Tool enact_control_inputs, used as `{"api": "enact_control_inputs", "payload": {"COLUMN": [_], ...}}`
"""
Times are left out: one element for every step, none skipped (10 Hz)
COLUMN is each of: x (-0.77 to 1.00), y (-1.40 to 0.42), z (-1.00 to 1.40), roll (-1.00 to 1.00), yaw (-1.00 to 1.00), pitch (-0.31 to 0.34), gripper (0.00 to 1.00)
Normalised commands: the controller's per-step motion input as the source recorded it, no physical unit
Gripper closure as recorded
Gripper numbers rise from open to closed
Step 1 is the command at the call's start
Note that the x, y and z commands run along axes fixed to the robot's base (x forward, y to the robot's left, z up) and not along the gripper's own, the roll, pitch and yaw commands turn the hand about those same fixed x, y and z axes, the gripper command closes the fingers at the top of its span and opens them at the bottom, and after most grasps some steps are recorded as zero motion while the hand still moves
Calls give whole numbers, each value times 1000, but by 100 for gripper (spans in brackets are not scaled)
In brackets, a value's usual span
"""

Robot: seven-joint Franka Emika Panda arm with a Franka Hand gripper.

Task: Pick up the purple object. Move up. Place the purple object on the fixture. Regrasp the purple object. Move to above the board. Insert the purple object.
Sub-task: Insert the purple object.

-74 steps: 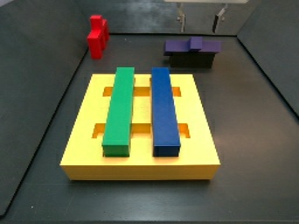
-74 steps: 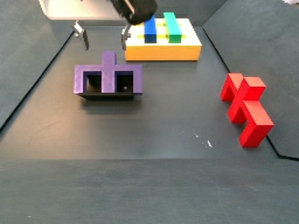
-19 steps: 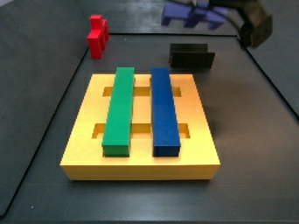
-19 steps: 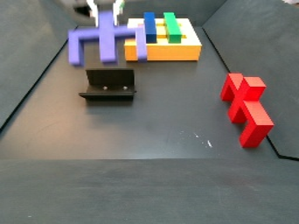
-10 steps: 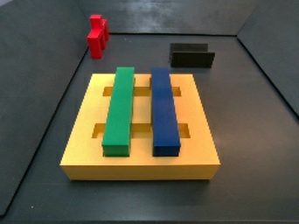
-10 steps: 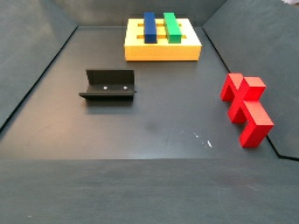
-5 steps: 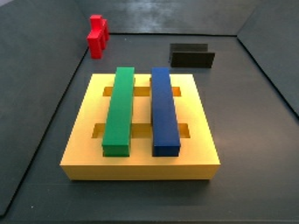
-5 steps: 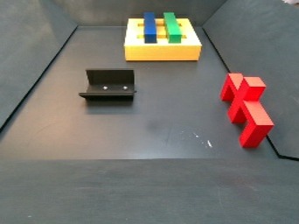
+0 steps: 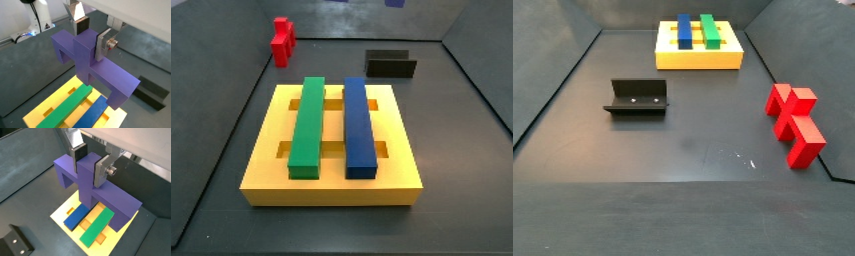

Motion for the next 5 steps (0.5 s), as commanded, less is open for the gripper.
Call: {"api": "enact_control_inputs", "payload": {"x": [34,94,66,91,20], "y": [-9,-180,-517,-603,-523], "z": [0,-283,-686,-837,-837], "roll": [0,-13,17,0,-40], "yaw": [0,0,217,320,329], "pitch": [0,-26,-47,-57,-76], "gripper": [100,100,100,100,100]}}
